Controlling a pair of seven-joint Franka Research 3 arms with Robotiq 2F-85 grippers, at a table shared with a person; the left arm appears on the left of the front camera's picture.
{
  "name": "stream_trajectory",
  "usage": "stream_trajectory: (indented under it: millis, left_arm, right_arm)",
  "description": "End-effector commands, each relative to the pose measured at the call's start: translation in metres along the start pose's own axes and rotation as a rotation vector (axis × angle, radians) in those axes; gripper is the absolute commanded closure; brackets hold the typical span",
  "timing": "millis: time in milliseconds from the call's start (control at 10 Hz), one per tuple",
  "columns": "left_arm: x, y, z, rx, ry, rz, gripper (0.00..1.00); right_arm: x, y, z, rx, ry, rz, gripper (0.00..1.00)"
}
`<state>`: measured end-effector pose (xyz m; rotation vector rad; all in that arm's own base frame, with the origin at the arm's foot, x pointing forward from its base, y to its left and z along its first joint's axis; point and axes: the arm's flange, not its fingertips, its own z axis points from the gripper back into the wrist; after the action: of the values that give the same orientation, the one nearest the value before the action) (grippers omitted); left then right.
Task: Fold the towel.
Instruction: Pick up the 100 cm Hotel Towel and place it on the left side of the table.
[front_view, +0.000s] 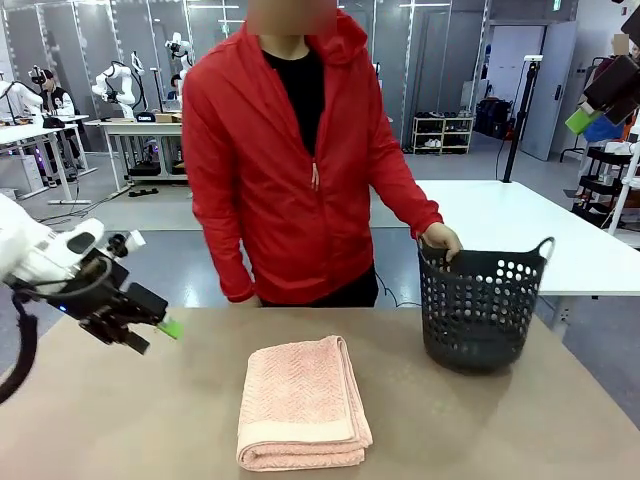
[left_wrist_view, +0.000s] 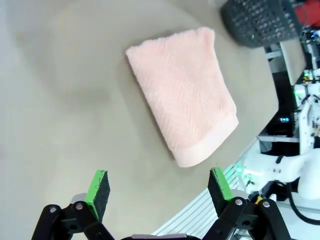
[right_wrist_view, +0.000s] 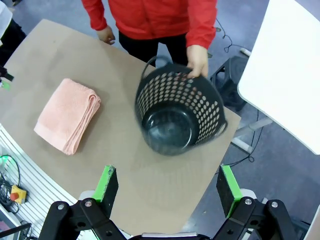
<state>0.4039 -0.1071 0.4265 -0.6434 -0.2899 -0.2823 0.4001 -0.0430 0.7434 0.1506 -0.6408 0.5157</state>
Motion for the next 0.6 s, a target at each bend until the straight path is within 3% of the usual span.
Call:
stream_trajectory:
  millis: [0, 200, 500]
  left_arm:
    - [0.003, 0.006, -0.037, -0.084, 0.014, 0.028, 0.00]
    - [0.000, 0.006, -0.059, -0.062, 0.012, 0.049, 0.00]
    - [-0.007, 0.002, -0.052, -0.077, 0.043, 0.056, 0.00]
  right_arm:
    - [-0.001, -0.001, -0.001, -0.003, 0.010, 0.014, 0.00]
    - [-0.001, -0.001, -0.001, -0.003, 0.010, 0.014, 0.00]
    - [-0.001, -0.001, -0.001, -0.003, 0.010, 0.014, 0.00]
